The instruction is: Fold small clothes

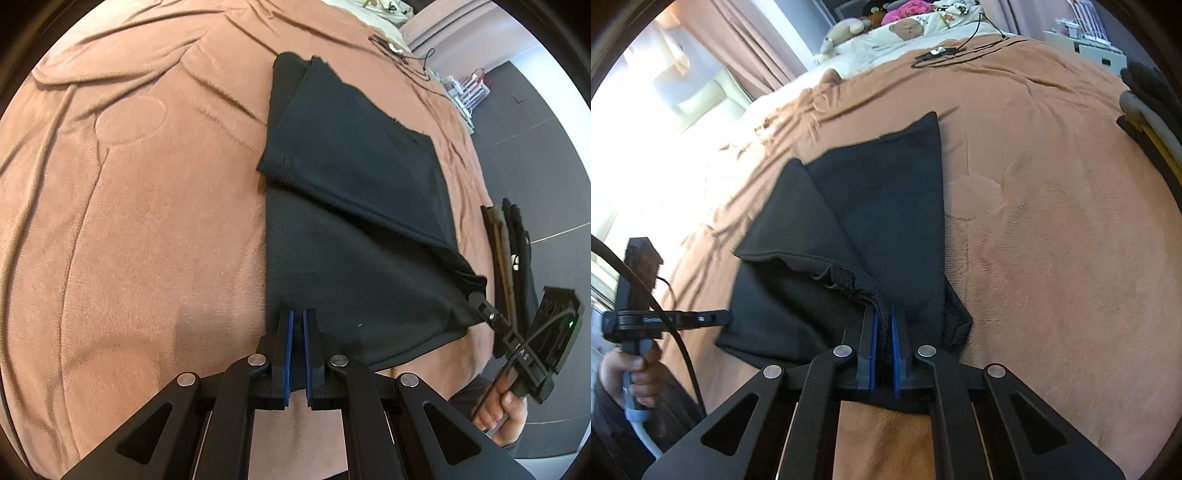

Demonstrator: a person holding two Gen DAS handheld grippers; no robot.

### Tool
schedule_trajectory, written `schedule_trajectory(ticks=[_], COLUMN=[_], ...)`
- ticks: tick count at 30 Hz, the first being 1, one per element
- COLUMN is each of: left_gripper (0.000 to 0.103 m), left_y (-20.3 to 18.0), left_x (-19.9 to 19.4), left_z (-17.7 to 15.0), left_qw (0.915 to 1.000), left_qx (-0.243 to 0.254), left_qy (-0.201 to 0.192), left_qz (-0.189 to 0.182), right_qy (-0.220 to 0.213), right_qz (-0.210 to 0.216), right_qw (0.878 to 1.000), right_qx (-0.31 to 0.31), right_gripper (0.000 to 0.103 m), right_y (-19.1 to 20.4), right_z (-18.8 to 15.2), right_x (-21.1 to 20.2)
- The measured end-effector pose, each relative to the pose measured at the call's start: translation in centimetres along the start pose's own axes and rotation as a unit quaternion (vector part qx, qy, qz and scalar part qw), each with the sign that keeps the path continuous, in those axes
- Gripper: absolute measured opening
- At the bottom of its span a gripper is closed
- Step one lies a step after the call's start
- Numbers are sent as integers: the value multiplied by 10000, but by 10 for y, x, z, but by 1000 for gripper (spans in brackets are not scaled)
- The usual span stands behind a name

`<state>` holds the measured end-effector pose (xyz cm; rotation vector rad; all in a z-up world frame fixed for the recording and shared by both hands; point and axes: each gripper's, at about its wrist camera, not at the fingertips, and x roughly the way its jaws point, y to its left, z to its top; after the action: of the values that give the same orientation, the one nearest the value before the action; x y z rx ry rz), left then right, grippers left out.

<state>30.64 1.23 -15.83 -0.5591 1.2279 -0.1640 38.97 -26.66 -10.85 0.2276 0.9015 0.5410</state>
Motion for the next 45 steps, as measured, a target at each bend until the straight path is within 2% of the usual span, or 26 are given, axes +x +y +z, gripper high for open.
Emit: schedule_trajectory(ticks=[4, 6, 8, 10, 12, 18, 22, 25, 27, 28, 29, 31, 37, 45], left_gripper=[5, 14, 43, 51, 52, 52, 52, 50, 30, 16, 11, 7, 4, 3], left_y=[-12, -19, -26, -33, -39, -41, -37, -33, -34, -35, -37, -45, -79, -132], left_x=[-11, -15, -16, -16, -11, 21, 41, 45, 41, 39, 38, 34, 27, 35], left_z=[7, 13, 20, 27, 33, 47, 52, 56, 64, 68, 72, 80, 106, 138], left_qw=[9998, 9996, 9993, 9988, 9983, 9954, 9941, 9928, 9941, 9950, 9953, 9961, 9977, 9950], left_qx=[75, 96, 56, 23, -19, -479, -717, -864, -828, -791, -758, -596, 32, 681], left_qy=[-139, -182, -223, -291, -289, 31, 163, 8, -158, -209, -244, -350, -523, -575], left_qz=[-139, -206, -308, -395, -496, -824, -796, -833, -676, -580, -546, -555, -425, -441], right_qy=[-80, -79, -58, -48, -60, 13, 22, 55, 99, 109, 121, 131, 122, 114], right_qz=[103, 91, 53, 20, 24, -63, -77, -52, -39, -34, -28, 35, 229, 470], right_qw=[9998, 9998, 9999, 9999, 9999, 9997, 9996, 9995, 9993, 9992, 9991, 9987, 9972, 9943], right_qx=[153, 158, 143, 145, 159, 217, 254, 304, 352, 372, 394, 483, 701, 951], right_gripper=[2, 2, 2, 2, 2, 2, 2, 2, 2, 2, 2, 2, 2, 2], right_y=[-10, -12, -13, -13, -13, -14, -13, -15, -17, -18, -19, -22, -30, -41], right_z=[-8, -12, -15, -16, -16, -16, -15, -15, -16, -16, -16, -16, -18, -21], right_x=[-10, -12, -13, -14, -15, -10, -10, -7, -5, -4, -3, -2, -2, 0])
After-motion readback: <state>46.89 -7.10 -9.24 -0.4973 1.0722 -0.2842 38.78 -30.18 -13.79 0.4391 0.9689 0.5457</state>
